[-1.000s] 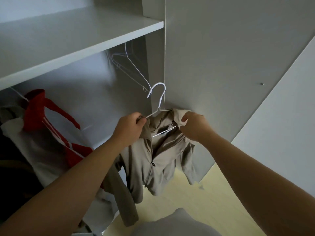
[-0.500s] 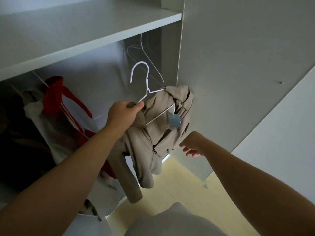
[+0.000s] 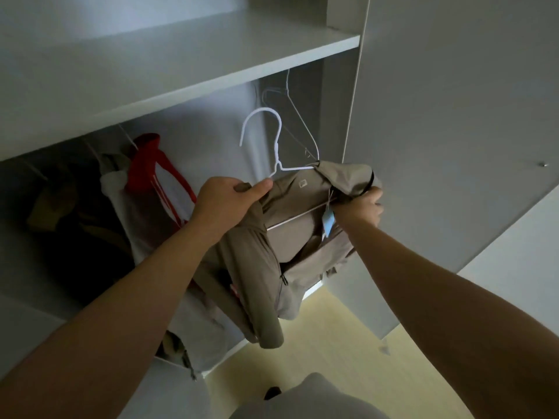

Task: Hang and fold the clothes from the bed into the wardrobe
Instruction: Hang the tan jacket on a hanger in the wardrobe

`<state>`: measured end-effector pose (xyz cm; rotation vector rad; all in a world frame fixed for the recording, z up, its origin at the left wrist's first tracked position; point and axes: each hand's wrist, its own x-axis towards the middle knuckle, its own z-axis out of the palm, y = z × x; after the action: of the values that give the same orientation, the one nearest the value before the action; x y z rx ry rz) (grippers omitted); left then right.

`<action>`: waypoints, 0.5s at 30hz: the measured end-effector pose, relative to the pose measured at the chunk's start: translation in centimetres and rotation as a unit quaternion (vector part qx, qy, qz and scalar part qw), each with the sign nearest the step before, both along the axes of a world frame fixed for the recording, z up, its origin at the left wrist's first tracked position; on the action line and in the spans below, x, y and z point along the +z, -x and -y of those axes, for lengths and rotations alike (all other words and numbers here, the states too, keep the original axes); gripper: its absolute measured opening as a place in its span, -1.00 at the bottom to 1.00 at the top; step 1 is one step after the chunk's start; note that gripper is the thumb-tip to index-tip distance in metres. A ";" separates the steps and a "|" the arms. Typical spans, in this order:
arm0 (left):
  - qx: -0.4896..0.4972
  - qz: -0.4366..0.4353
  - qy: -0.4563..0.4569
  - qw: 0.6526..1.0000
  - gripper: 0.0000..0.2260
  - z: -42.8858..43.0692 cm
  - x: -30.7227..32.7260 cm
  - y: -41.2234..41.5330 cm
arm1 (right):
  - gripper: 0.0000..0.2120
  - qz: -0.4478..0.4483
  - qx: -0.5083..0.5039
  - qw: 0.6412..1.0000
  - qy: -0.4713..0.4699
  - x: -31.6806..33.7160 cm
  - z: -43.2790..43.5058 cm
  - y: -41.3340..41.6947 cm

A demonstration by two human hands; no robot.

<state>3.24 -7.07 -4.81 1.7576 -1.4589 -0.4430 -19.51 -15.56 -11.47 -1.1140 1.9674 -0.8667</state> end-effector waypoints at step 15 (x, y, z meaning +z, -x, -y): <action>0.055 0.186 -0.042 0.980 -0.36 -0.1 -0.4 -0.4 | -0.76 0.289 -0.020 0.955 0.066 4.8 -0.4 0.2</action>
<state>3.63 -6.99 -5.18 2.0581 -1.6038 -0.1209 -19.72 -15.12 -6.69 -0.7728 1.4644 -1.2024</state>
